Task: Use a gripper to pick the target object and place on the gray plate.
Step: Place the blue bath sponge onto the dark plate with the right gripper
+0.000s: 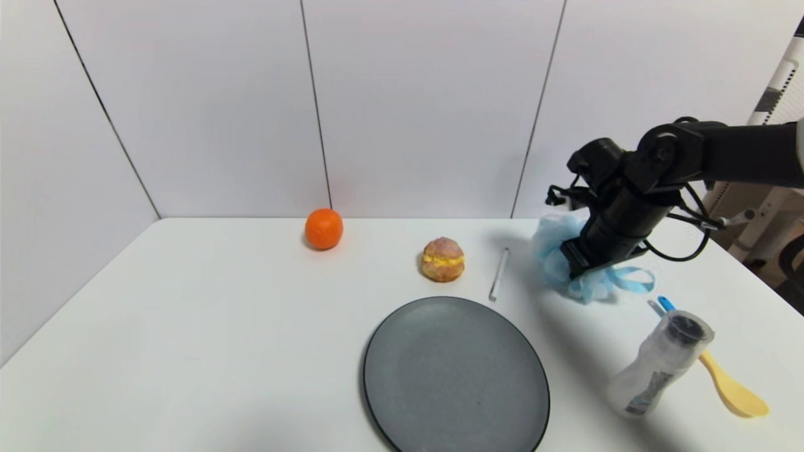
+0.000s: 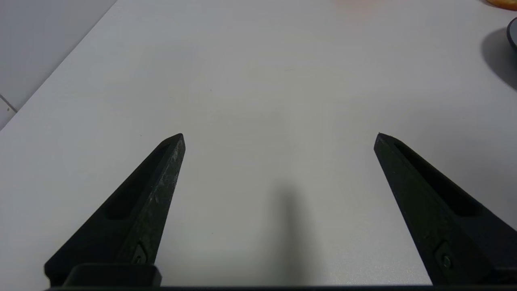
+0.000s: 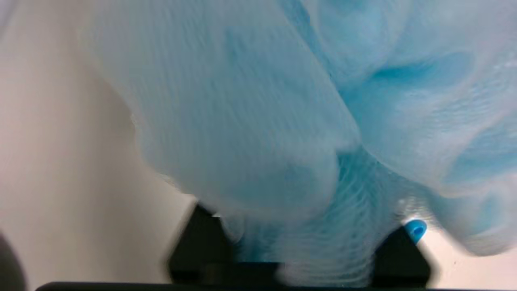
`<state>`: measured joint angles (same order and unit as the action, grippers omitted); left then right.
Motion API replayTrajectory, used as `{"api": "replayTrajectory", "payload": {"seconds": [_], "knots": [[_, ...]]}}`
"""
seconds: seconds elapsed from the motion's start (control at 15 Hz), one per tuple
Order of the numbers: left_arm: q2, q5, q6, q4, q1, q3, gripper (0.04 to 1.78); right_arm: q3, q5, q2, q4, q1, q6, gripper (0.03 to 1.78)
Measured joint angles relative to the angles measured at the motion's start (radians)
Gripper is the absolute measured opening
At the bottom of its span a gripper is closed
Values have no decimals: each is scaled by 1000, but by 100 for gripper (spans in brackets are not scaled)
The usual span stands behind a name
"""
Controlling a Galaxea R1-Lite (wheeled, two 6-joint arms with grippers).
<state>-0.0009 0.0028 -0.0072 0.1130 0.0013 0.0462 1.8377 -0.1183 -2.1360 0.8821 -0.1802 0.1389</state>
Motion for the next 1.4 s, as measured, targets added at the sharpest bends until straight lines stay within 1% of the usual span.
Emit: {"api": "replayTrajectory", "payload": {"seconds": [0.07,0.27,0.4,0.47,0.53,0.67,0.73,0.8,0.93,1.07,1.2,1.4], "knots": [[0,0,0,0,0,0,169,0,4,23,0,-3,3,33],[0,0,0,0,0,1,169,1,8,103,-3,-24,8,33],[0,0,0,0,0,1,169,11,12,179,-3,-60,8,33],[0,0,0,0,0,1,169,22,22,217,-3,-92,7,33],[0,0,0,0,0,1,169,36,47,257,-3,-129,5,33],[0,0,0,0,0,1,169,50,133,325,1,-210,2,32],[0,0,0,0,0,1,169,51,176,357,1,-262,1,32],[0,0,0,0,0,1,169,48,200,380,2,-314,0,32],[0,0,0,0,0,1,169,5,214,415,3,-413,-1,32],[0,0,0,0,0,1,169,-74,222,436,2,-480,-2,30],[0,0,0,0,0,1,169,-154,232,441,0,-520,-2,30],[0,0,0,0,0,1,169,-242,246,418,-2,-538,-3,29]]}}
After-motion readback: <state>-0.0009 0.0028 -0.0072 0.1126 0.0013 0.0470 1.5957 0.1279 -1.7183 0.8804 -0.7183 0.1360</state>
